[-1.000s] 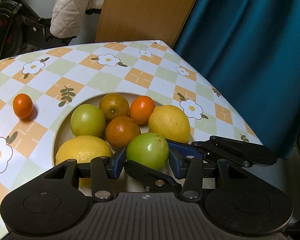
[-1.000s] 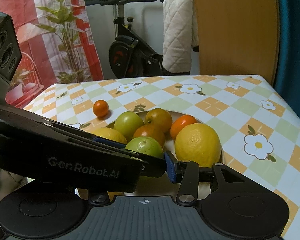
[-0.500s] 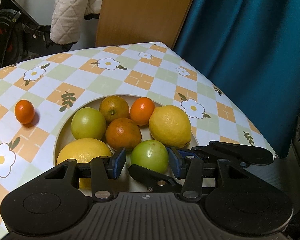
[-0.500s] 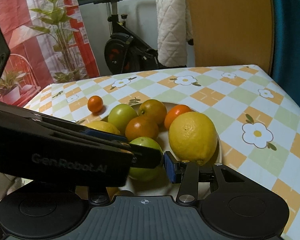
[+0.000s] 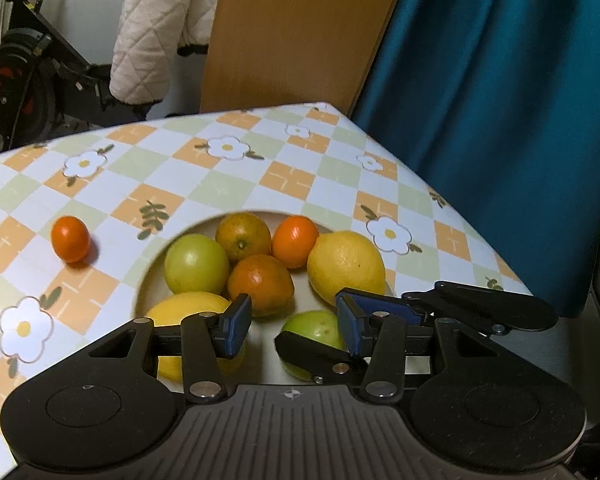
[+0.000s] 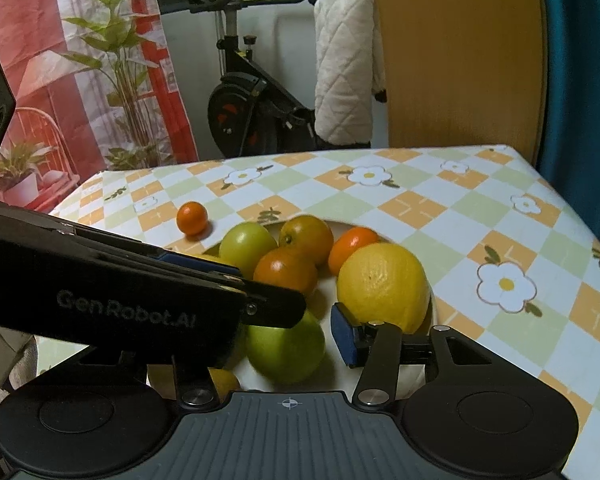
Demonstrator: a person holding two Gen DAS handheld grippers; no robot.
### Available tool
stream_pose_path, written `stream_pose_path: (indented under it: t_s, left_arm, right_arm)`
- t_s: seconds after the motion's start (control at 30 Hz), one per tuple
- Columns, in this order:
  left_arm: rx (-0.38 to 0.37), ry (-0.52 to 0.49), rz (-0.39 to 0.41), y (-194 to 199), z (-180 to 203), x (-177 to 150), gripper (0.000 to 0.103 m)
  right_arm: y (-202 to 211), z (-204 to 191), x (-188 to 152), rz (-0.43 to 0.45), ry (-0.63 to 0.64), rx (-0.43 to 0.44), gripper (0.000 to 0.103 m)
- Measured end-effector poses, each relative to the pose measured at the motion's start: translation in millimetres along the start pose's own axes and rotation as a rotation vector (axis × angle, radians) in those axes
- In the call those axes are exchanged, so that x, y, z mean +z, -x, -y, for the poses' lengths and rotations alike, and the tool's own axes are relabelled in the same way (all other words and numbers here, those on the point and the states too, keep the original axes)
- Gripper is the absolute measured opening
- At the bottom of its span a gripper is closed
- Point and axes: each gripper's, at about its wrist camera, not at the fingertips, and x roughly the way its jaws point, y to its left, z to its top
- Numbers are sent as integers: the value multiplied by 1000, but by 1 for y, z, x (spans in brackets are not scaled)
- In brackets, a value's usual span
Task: Organize fruits
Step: 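Lower the lime onto the plate and open both grippers, then move both grippers to the small orange on the tablecloth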
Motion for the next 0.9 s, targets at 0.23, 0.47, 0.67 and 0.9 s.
stream_pose_path:
  t_s: [0.23, 0.47, 0.67, 0.9]
  left_arm:
    - [-6, 31, 47, 18, -12, 5, 50]
    - [21, 33, 99, 40, -29, 10, 50]
    - [93, 56, 144, 65, -62, 15, 50]
    - [175, 108, 178, 84, -104, 21, 50]
  right_arm:
    - [8, -7, 8, 24, 20, -2, 47]
    - [11, -18, 18, 45, 44, 8, 47]
    - [5, -32, 28, 48, 73, 24, 47]
    - [-10, -56, 46, 54, 131, 58, 47]
